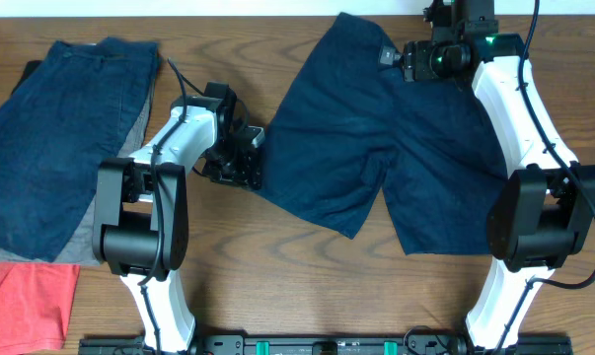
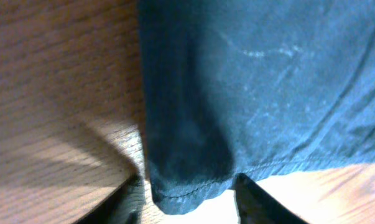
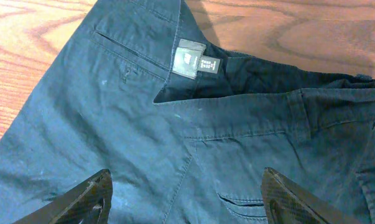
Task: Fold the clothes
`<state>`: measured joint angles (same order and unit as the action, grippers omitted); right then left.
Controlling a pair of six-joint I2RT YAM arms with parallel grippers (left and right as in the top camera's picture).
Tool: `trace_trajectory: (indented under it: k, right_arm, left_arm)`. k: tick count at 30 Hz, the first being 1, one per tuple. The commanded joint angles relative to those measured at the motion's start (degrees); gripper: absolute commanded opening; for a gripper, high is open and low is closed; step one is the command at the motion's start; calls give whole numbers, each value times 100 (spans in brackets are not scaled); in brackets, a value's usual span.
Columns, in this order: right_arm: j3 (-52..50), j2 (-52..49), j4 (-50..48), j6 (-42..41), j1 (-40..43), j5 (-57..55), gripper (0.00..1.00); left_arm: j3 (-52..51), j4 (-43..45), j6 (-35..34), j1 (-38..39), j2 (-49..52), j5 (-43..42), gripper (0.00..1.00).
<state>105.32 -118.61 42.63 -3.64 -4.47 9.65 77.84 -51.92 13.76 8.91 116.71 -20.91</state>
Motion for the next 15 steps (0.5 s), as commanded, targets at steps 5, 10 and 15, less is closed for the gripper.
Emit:
trace_trajectory:
  k: [5,10,15]
  right_arm:
    - [37,42,11,52,-59,48,74]
    - [37,42,24,50,-144,48,73]
    - [37,42,0,50,-284,44,70]
  left_arm:
    - [-76,-2,-61,7,68,-70,6]
    - [-74,-195,-1056,-116,61,389,6]
    - [-74,-1003,-2037,-400,39,1294,6]
